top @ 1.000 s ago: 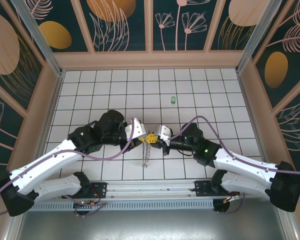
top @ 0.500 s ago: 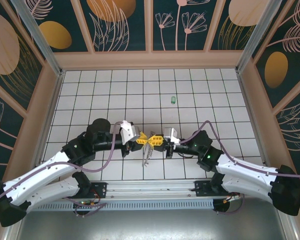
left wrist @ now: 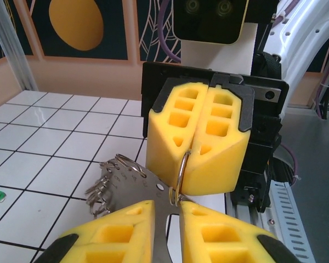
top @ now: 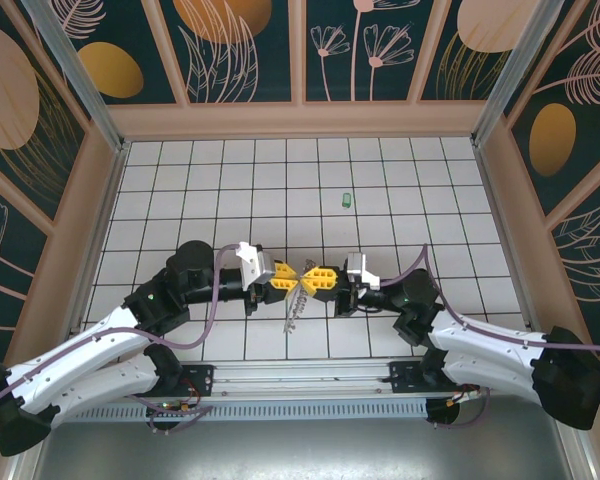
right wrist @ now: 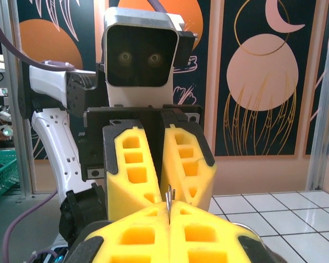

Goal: Put the keys on the keyring

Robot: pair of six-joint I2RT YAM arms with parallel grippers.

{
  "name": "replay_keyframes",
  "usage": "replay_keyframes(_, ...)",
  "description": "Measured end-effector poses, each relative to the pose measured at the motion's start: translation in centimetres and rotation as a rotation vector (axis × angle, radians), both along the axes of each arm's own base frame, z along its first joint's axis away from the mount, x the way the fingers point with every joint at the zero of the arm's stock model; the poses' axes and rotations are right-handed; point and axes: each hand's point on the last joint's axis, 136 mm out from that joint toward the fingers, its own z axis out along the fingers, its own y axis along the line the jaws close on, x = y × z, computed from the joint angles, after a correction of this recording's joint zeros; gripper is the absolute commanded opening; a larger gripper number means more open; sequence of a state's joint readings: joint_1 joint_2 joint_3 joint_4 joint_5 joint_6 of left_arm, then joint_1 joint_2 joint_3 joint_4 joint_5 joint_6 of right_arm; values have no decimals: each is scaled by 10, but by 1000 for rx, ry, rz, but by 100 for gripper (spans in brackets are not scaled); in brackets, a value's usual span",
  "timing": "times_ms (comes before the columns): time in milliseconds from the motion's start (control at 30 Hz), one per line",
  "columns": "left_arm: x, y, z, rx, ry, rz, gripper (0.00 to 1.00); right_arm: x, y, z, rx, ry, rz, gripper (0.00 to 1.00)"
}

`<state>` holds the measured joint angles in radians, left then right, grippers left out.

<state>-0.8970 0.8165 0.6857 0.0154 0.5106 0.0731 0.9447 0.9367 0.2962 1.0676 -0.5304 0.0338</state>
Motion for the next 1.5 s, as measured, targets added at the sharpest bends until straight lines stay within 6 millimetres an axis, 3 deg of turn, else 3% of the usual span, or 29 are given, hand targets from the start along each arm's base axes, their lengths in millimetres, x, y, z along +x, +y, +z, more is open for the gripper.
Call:
replay_keyframes(1233,-6,-2,4,-53,11,-35,19,-6,2,2,18,-13,53,0)
replay_keyframes(1500,-6,-1,1,-44,17,-31,24,-7,2,0,11,-13,60,0)
